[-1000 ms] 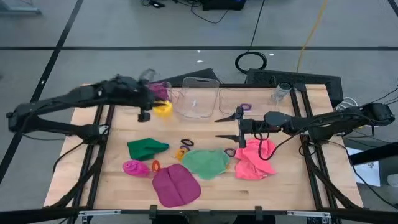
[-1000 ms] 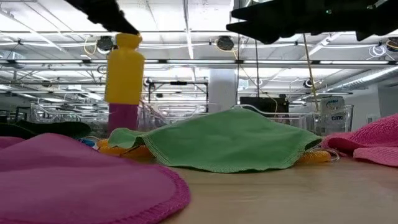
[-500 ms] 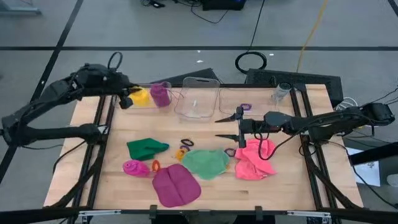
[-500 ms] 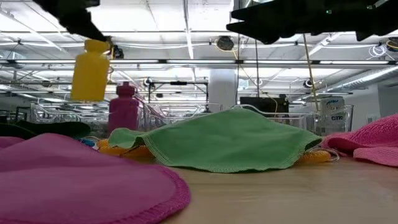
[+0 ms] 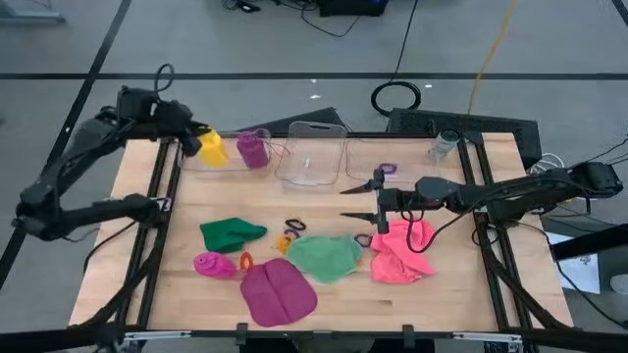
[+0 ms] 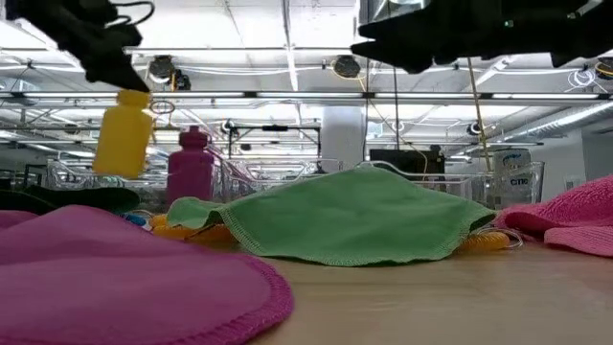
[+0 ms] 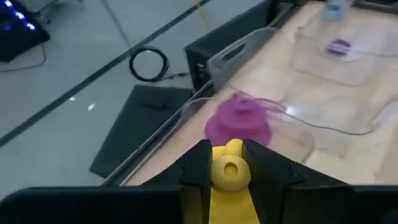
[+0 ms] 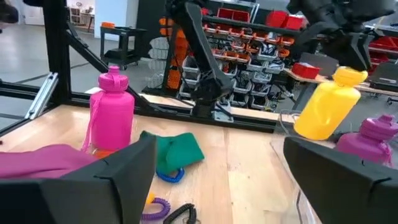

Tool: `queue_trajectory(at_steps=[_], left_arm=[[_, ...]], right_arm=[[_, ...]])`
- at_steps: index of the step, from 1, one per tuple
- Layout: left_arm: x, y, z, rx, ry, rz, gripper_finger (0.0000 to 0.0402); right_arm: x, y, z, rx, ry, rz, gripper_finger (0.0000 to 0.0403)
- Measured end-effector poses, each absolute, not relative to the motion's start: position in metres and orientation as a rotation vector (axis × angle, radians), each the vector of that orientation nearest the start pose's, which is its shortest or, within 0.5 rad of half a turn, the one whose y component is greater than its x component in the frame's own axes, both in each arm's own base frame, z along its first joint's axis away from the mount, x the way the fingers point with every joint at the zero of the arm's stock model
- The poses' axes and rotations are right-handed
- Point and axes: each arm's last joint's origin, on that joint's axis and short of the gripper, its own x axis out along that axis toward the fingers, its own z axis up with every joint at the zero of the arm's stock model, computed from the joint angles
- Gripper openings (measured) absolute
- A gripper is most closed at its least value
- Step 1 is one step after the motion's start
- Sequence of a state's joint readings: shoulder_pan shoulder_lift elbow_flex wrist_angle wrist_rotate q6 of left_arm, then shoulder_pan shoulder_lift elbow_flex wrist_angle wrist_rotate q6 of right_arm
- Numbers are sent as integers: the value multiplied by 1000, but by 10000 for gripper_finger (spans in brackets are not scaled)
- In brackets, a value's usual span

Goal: Pick & Place Sports Items
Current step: Put the yellow water bottle into the left transparent bin

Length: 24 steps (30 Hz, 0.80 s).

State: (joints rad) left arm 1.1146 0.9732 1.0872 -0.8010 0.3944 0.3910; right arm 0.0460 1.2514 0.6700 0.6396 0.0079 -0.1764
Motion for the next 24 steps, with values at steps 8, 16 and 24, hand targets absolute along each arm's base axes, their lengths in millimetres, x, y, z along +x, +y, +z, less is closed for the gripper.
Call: queue_trajectory(at_steps=[8, 16, 24], left_arm=[[86, 176, 324, -132, 536, 685, 56], [86, 182, 293, -145, 563, 785, 56], [82, 187, 282, -155, 516, 834, 56]], right_arm=[[271, 11, 277, -173, -79, -15, 263], [271, 11, 277, -172, -79, -13, 263], [271, 11, 277, -173, -78, -13, 263]])
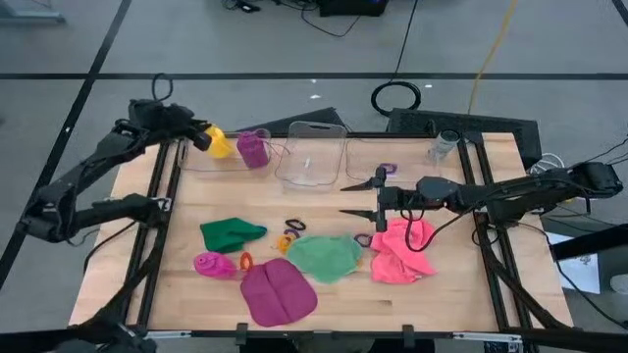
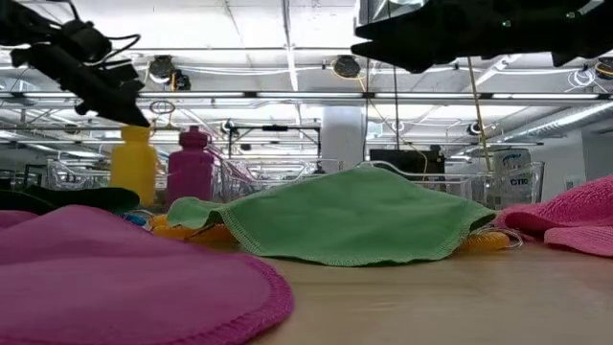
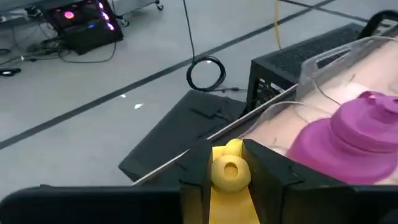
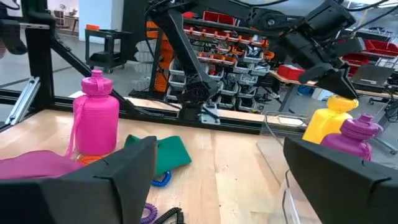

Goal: Pick & Place Sports Items
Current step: Put the yellow water bottle into the left transparent bin

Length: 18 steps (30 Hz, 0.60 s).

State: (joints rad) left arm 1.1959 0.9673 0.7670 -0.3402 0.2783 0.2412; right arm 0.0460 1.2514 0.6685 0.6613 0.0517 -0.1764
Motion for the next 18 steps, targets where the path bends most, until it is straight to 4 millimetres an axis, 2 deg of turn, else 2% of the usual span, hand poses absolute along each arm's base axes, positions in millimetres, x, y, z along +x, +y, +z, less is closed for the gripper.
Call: queue_trajectory(at_steps=[12, 18], left_arm=[[75, 190, 281, -206, 502, 875, 56], [75, 190, 281, -205, 503, 873, 112]], right_arm=[[271, 11, 277, -173, -78, -12, 263], [271, 11, 277, -173, -78, -12, 263]])
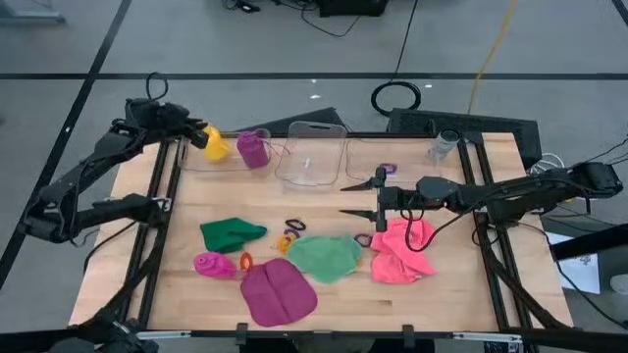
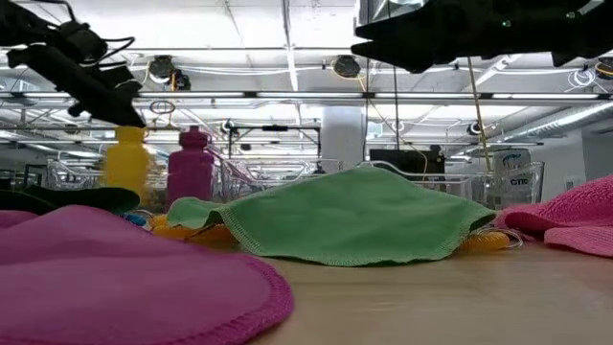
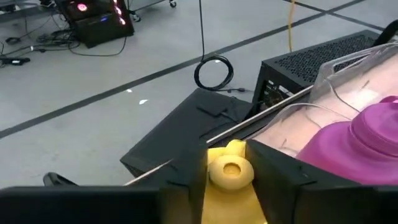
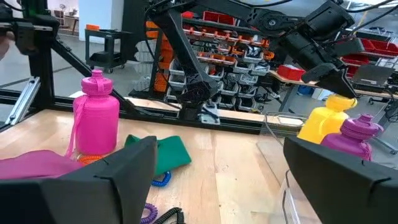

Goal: Pick & Place Sports Items
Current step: Put the yellow water bottle into the left transparent bin, then put the light green microfiber towel into the middle transparent bin

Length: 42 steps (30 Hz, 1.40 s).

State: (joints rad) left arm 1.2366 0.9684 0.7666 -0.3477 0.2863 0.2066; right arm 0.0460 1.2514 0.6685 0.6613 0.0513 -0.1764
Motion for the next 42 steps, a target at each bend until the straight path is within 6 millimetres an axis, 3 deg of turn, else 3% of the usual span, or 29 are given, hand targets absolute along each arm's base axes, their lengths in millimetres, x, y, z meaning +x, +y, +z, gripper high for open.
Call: queue_trajectory(at_steps=[11, 22, 27, 33, 37, 42], left_arm=[[75, 190, 281, -200, 499, 874, 210], [80, 185, 297, -159, 318, 657, 229], [78, 163, 319, -79, 180, 485, 230], [79, 117, 341, 45, 72, 263, 230], [89, 94, 332, 108, -14, 139, 230], [105, 79, 307, 183, -233, 92, 230]], right_arm=[[271, 11, 277, -173, -78, -12, 263], [271, 11, 277, -205, -78, -14, 263], [271, 11, 279, -248, -100, -19, 263], [271, 11, 279, -250, -101, -19, 263], [271, 11, 279, -250, -100, -18, 263], [271, 11, 279, -250, -100, -19, 263]])
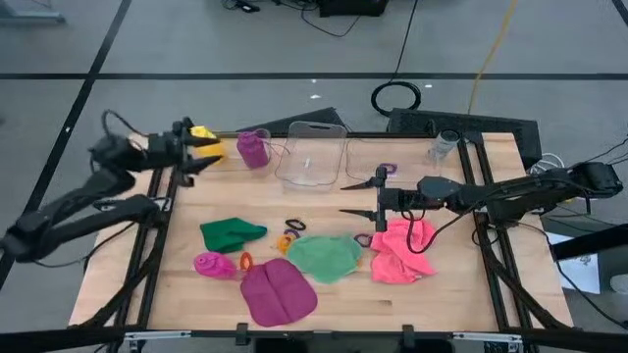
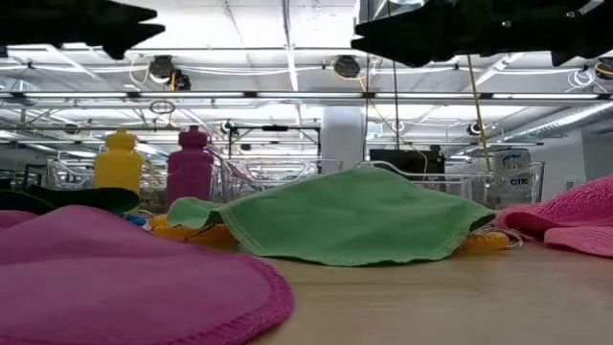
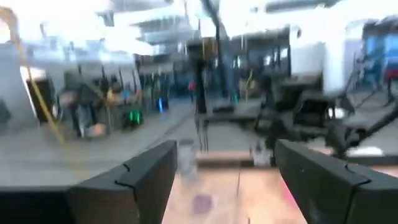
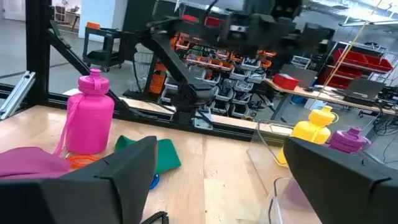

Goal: Pick & Place Sports Items
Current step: Put the light green microfiber towel into the middle transparent bin

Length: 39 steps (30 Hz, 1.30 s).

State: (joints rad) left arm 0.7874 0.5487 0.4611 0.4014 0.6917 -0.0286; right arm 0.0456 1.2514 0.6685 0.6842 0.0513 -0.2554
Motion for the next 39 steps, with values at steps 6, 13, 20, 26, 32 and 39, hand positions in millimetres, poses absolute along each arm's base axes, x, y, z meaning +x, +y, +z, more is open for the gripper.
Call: queue_trajectory(at_steps=[6, 13, 20, 26, 32, 39], left_arm=[[128, 65, 287, 261, -350, 39, 230], [171, 58, 273, 218, -186, -27, 230], [207, 48, 262, 117, -106, -69, 230], [224, 38, 273, -13, -122, 11, 230], [244, 25, 272, -130, -93, 142, 230], [257, 6, 277, -283, -111, 189, 230]], right_arm=[[271, 11, 279, -250, -100, -18, 263], [271, 11, 279, -250, -99, -18, 263], [271, 11, 279, -250, -98, -18, 263], [271, 11, 279, -250, -99, -18, 263], [271, 11, 279, -250, -99, -18, 263], [271, 11, 279, -250, -99, -18, 263]])
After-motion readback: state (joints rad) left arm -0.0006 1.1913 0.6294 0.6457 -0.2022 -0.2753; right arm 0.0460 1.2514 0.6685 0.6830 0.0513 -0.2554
